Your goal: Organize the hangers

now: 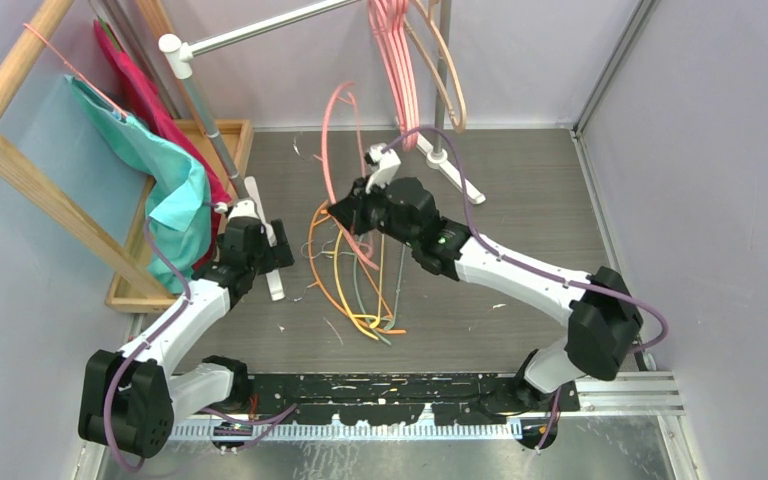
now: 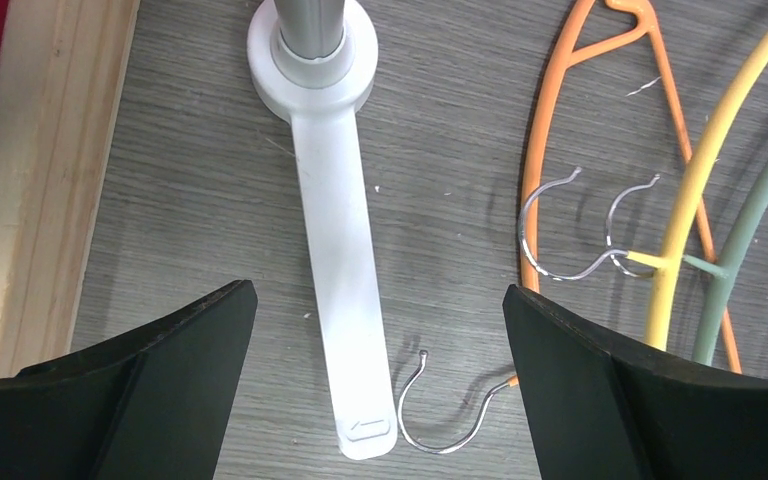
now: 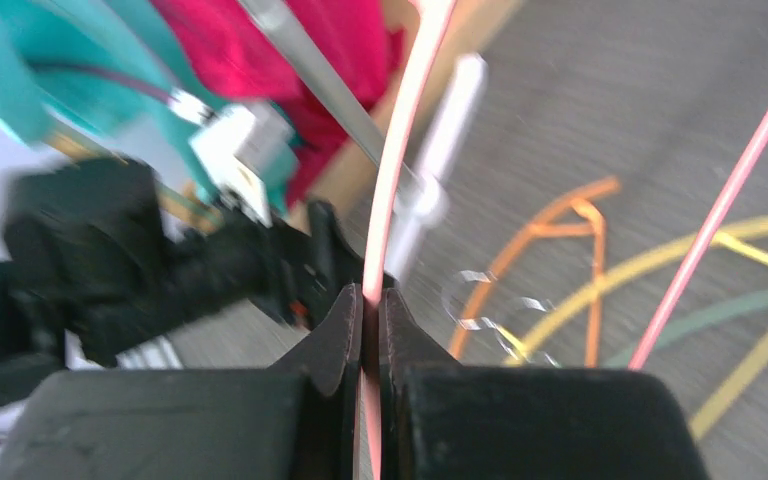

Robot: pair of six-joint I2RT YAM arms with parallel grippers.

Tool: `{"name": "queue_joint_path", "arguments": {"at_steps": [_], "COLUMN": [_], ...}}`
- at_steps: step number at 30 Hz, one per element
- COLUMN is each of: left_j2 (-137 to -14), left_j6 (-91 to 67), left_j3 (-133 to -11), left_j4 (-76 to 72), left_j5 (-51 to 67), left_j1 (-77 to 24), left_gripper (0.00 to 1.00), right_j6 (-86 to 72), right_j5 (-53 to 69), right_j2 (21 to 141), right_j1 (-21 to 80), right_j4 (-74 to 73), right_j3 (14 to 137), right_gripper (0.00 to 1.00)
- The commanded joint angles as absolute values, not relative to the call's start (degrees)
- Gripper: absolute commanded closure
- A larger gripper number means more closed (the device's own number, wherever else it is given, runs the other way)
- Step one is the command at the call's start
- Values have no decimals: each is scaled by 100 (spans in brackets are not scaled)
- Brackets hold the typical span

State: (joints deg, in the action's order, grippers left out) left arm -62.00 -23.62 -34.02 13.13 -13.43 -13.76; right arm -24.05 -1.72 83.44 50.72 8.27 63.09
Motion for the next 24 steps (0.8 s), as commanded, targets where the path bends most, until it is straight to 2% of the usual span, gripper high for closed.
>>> {"name": "queue_joint_path", "arguments": {"at_steps": [1, 11, 24], "left_j2": [-6172, -6176, -6157], "left_j6": [-2412, -2415, -2361], "left_j3": [-3374, -3304, -3297], "left_j4": [1218, 1146, 1138], "left_j5": [-1528, -1469, -1484], "left_j1": [-1391, -1403, -1401], "left_gripper": [2, 2, 2], "right_j6": [-3126, -3573, -4085], "right_j5": [471, 1256, 1865], "right_j2": [8810, 10277, 10896], "right_j1": [5063, 5063, 5063], "right_j4": [2033, 1673, 2471], "right_j3": [7473, 10132, 10907], "right_gripper": [99, 99, 99]}}
